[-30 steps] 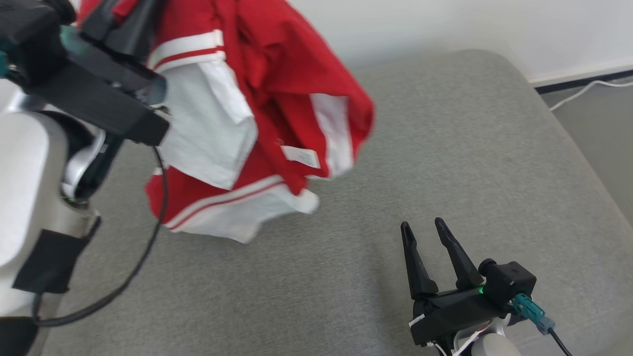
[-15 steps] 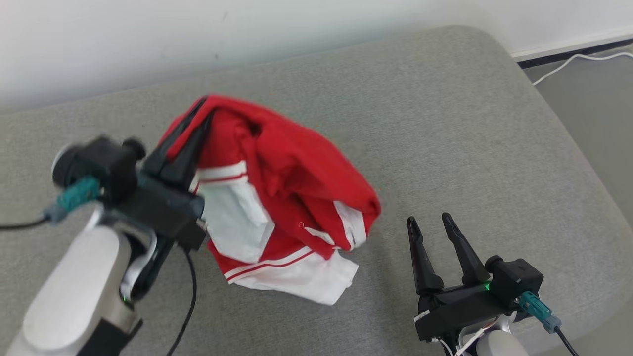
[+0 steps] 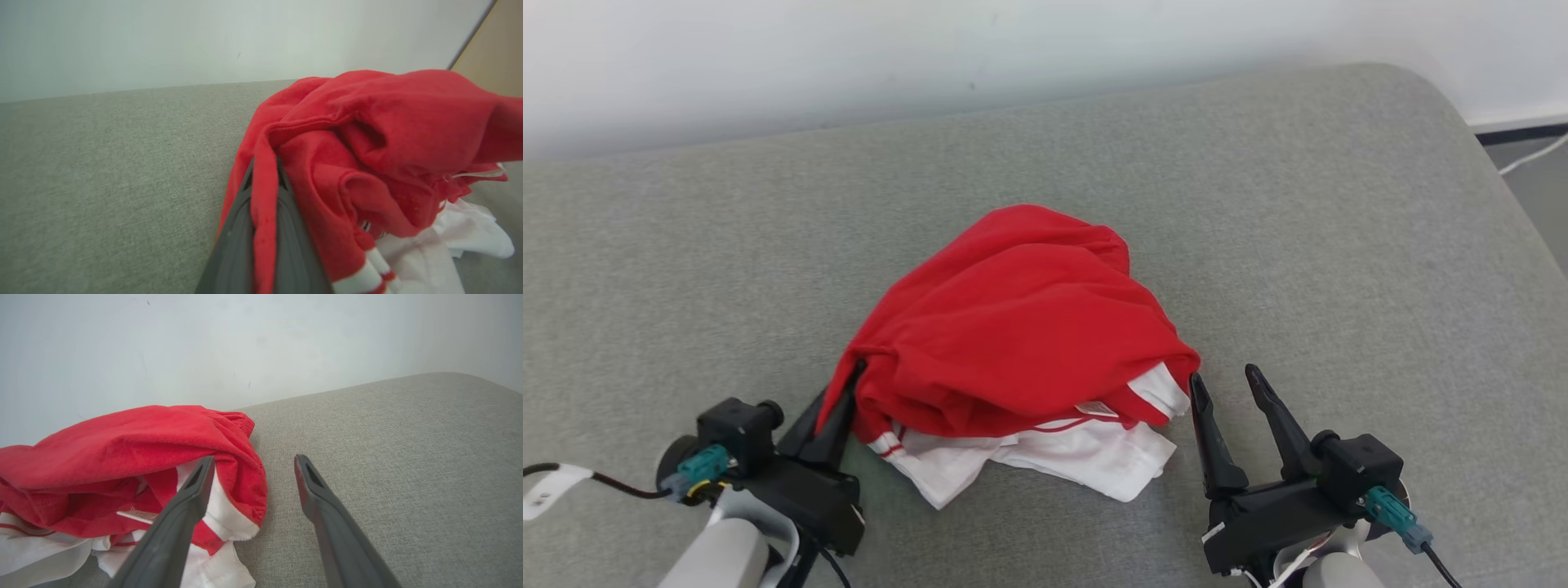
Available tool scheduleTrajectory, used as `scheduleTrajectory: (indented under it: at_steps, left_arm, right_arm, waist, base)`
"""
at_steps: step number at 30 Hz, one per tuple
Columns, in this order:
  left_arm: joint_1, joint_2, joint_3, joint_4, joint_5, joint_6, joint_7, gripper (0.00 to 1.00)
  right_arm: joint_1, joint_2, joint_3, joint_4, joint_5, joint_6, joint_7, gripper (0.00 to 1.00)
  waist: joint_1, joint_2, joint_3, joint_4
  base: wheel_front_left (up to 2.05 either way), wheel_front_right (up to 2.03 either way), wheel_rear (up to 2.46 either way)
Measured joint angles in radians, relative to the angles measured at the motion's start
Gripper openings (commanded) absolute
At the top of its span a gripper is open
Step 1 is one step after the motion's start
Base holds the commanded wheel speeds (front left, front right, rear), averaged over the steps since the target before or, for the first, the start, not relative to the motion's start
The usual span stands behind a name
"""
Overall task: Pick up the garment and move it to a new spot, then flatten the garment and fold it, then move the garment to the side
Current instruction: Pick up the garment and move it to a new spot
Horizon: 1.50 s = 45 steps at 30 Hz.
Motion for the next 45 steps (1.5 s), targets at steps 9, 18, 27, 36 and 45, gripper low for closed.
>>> scheduleTrajectory:
  at_steps: [9,18,27,36,45]
  left_arm:
    - [0.029,-0.05,0.039,-0.016,0.031,-0.006,-0.012,1.0]
    - [0.247,-0.082,0.148,-0.244,0.069,0.026,-0.013,1.0]
    - [0.356,-0.125,0.167,-0.39,0.163,0.032,-0.013,1.0]
    - [0.376,-0.159,0.211,-0.401,0.215,0.035,-0.013,1.0]
    - [0.338,-0.164,0.137,-0.377,0.283,-0.018,-0.013,1.0]
  right_arm:
    - [0.006,0.0,0.0,0.017,-0.001,0.0,0.0,1.0]
    - [0.029,0.0,-0.022,0.021,-0.002,0.0,0.0,1.0]
    - [0.043,0.0,-0.036,0.012,-0.011,0.0,0.0,1.0]
    - [0.046,0.0,-0.043,0.017,-0.012,0.0,0.0,1.0]
    - [0.046,0.0,-0.054,0.016,-0.011,0.0,0.0,1.0]
  waist:
    - [-0.0001,0.0,-0.042,0.056]
    - [-0.0001,0.0,-0.067,0.078]
    - [-0.0001,0.0001,-0.085,0.113]
    - [-0.0001,0.0,-0.095,0.107]
    - [-0.0001,0.0,-0.094,0.094]
  base:
    - [0.0,0.0,0.0]
    - [0.0,0.0,0.0]
    - [0.0,0.0,0.0]
    - [0.0,0.0,0.0]
    - [0.0,0.0,0.0]
